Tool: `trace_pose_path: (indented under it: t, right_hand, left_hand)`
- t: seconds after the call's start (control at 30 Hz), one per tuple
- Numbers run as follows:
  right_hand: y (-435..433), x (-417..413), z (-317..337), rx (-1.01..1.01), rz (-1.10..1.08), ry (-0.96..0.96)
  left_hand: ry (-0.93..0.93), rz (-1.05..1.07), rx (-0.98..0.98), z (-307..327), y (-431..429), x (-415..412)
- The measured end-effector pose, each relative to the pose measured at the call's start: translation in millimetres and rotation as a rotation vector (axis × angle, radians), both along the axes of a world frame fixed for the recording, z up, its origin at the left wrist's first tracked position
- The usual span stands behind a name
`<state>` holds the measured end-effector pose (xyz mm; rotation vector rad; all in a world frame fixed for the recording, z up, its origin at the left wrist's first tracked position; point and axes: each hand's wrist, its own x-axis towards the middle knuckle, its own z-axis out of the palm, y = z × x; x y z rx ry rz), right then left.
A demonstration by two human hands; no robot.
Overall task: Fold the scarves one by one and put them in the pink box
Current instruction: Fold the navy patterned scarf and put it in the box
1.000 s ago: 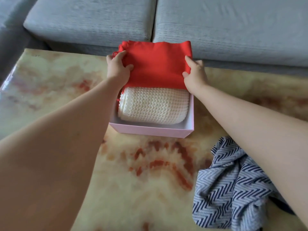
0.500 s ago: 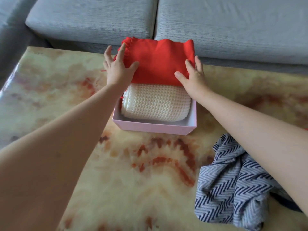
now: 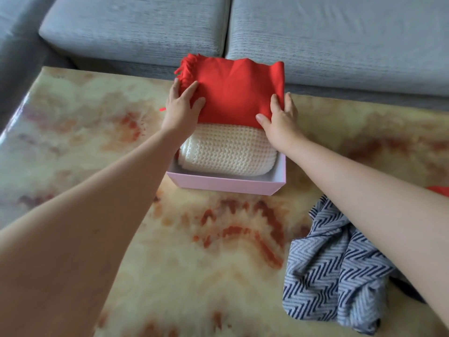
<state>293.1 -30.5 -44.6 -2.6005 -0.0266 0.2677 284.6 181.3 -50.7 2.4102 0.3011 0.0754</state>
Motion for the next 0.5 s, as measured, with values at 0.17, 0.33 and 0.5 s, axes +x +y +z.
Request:
trace_pose_path:
  t: [0.17, 0.33, 0.5]
  right_hand:
    - [-3.5, -26.3, -1.9, 0.002, 0.044, -0.040]
    - [-26.9, -116.2, -18.6, 0.142, 0.137, -0.088]
    - [-71.6, -235.4, -42.9, -0.002, 0.031, -0.266]
  left_hand:
    - [-0.071, 0.102, 0.073, 10.3, -3.3, -29.4]
    - [-0.134, 0.076, -0.079, 11.7, -35.0, -98.7]
    - [-0.192, -0.008, -0.163, -7.4, -81.4, -214.7]
